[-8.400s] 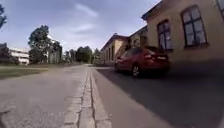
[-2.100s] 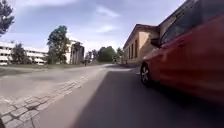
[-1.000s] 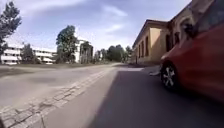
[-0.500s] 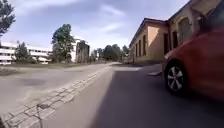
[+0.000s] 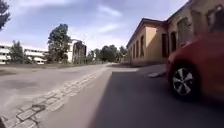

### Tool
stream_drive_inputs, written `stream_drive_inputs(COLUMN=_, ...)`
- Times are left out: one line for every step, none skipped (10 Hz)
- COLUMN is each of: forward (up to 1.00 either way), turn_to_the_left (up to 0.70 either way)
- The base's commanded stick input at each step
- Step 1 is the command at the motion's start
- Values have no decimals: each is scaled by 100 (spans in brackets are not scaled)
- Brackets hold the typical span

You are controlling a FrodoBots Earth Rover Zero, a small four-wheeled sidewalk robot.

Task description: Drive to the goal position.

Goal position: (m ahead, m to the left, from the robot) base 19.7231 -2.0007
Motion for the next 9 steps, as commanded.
stream_drive_inputs(forward=70, turn_to_the_left=0)
stream_drive_inputs(forward=70, turn_to_the_left=0)
stream_drive_inputs(forward=70, turn_to_the_left=0)
stream_drive_inputs(forward=70, turn_to_the_left=0)
stream_drive_inputs(forward=70, turn_to_the_left=0)
stream_drive_inputs(forward=70, turn_to_the_left=0)
stream_drive_inputs(forward=70, turn_to_the_left=0)
stream_drive_inputs(forward=70, turn_to_the_left=0)
stream_drive_inputs(forward=70, turn_to_the_left=0)
